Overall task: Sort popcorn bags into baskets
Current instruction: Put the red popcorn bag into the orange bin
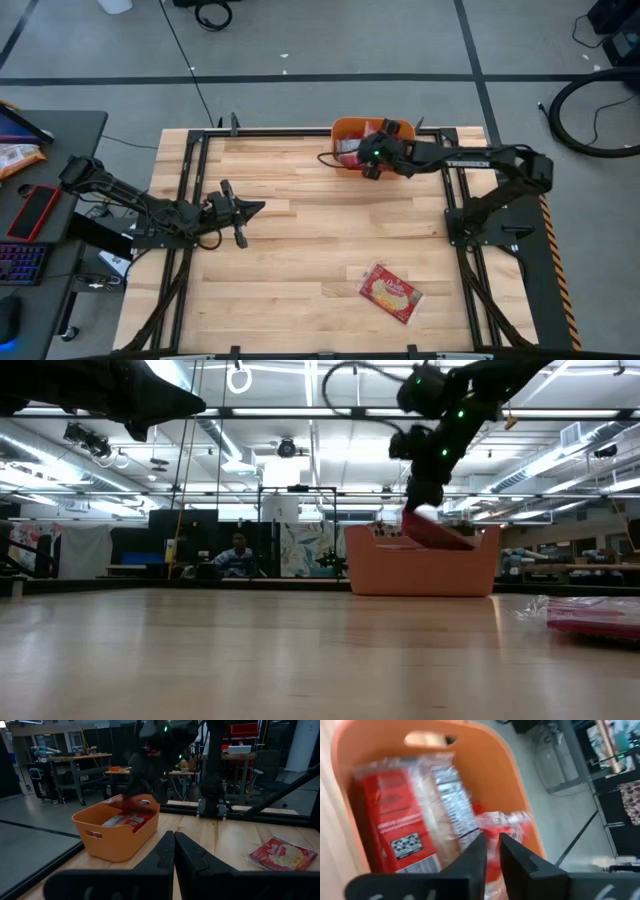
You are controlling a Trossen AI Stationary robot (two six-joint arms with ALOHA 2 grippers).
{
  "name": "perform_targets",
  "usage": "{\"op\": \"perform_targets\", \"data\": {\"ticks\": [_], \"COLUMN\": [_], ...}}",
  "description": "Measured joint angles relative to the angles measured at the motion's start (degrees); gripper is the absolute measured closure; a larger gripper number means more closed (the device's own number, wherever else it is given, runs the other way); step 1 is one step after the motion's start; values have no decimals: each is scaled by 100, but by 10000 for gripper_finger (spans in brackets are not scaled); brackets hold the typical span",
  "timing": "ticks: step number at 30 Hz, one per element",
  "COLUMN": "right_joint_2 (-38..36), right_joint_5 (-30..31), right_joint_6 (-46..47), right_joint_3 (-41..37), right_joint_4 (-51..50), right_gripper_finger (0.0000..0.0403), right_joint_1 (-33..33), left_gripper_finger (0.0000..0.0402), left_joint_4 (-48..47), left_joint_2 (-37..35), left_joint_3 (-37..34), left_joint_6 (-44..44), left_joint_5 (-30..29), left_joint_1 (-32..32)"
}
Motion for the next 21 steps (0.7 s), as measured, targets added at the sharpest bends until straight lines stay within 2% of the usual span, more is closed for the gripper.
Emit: {"op": "perform_targets", "data": {"ticks": [8, 16, 18, 21], "right_joint_2": [479, -198, -420, -621], "right_joint_5": [88, 47, -247, -1393], "right_joint_6": [245, 443, 571, 913], "right_joint_3": [-2, -4, -2, -2], "right_joint_4": [-70, -147, -230, -490], "right_gripper_finger": [300, 289, 289, 289], "right_joint_1": [25, 419, 628, 969], "left_gripper_finger": [392, 392, 392, 392], "left_joint_4": [-50, -85, -85, -83], "left_joint_2": [0, 0, 0, 0], "left_joint_3": [0, 0, 0, 0], "left_joint_6": [0, 0, 0, 0], "left_joint_5": [2, 1, 0, 0], "left_joint_1": [0, 0, 0, 0]}}
